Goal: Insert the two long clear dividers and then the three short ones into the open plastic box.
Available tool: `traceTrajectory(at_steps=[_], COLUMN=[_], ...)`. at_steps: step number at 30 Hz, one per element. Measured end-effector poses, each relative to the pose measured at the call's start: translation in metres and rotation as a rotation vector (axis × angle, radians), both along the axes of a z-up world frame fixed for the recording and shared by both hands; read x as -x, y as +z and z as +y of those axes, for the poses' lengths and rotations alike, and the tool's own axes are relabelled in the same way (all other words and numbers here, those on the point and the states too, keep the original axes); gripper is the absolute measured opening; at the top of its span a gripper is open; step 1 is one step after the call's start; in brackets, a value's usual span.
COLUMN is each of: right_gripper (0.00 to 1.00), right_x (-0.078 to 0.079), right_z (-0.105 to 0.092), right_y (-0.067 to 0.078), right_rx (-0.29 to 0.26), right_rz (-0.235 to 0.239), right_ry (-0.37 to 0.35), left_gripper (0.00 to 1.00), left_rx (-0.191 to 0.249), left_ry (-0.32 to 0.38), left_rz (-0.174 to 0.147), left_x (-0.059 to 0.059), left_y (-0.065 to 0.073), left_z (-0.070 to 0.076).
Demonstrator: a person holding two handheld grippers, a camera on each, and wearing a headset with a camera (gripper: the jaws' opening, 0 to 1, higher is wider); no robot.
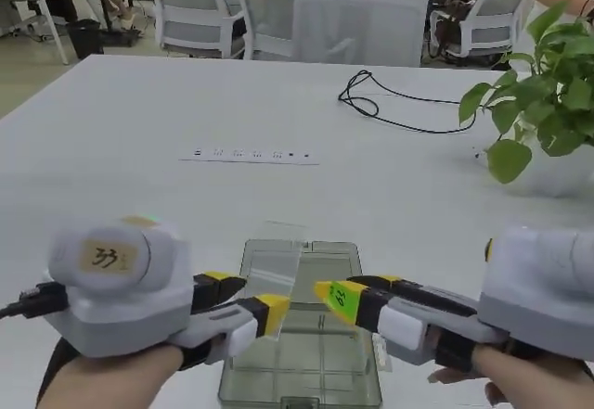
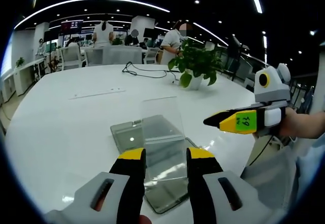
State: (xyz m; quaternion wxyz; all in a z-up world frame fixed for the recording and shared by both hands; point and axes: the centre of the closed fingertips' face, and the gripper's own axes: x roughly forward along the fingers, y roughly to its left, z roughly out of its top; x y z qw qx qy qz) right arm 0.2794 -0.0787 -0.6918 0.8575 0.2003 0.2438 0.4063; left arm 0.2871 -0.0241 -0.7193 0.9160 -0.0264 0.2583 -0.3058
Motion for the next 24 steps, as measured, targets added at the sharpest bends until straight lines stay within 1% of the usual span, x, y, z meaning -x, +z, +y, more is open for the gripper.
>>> traceTrajectory(at_steps=[2,3,5,6,7,8,9,11,12,13,14,17,19,21,24], right_gripper=[0.31,0.29,0.28,0.27,0.25,0.24,0.22,0.20,0.19,0.19,0.18,0.15,0.13,0.13,0.08], right_x=[-0.002,-0.003,-0.005,-0.006,-0.008,-0.009,-0.011,-0.014,-0.016,-0.016,-0.018,-0.019,-0.020,-0.021,-0.021], right_z=[0.002,0.002,0.005,0.006,0.007,0.008,0.010,0.011,0.013,0.015,0.016,0.017,0.018,0.019,0.020], right_y=[-0.002,-0.004,-0.006,-0.006,-0.008,-0.009,-0.009,-0.010,-0.009,-0.008,-0.010,-0.011,-0.012,-0.013,-0.013], right_rx=[-0.003,-0.006,-0.033,-0.043,-0.044,-0.042,-0.054,-0.059,-0.077,-0.088,-0.089,-0.087,-0.095,-0.096,-0.089], right_rz=[0.020,0.038,0.075,0.084,0.101,0.110,0.115,0.139,0.137,0.149,0.158,0.163,0.170,0.179,0.178], right_ry=[-0.003,-0.012,-0.022,-0.027,-0.039,-0.040,-0.045,-0.063,-0.058,-0.062,-0.065,-0.066,-0.068,-0.070,-0.059], left_gripper=[0.30,0.30,0.30,0.30,0.30,0.30,0.30,0.30,0.30,0.30,0.30,0.30,0.30,0.30,0.30], left_rx=[0.001,0.002,0.002,0.004,0.004,0.005,0.005,0.004,0.007,0.009,0.009,0.013,0.018,0.019,0.019], left_ry=[-0.001,-0.002,0.001,0.002,0.002,0.002,-0.001,0.000,0.000,0.000,-0.001,0.000,0.004,0.008,0.009], left_rz=[-0.004,-0.007,-0.013,-0.011,-0.013,-0.014,-0.013,-0.017,-0.013,-0.014,-0.014,-0.015,-0.015,-0.016,-0.020], left_x=[0.001,0.001,0.001,0.001,0.001,0.001,0.002,0.002,0.002,0.002,0.003,0.003,0.003,0.002,0.001], left_y=[0.000,0.001,0.000,0.000,-0.001,-0.001,-0.002,-0.002,-0.002,-0.002,-0.002,-0.001,-0.001,-0.001,-0.001], left_z=[-0.002,-0.004,-0.005,-0.006,-0.007,-0.008,-0.009,-0.010,-0.011,-0.011,-0.012,-0.013,-0.013,-0.012,-0.012])
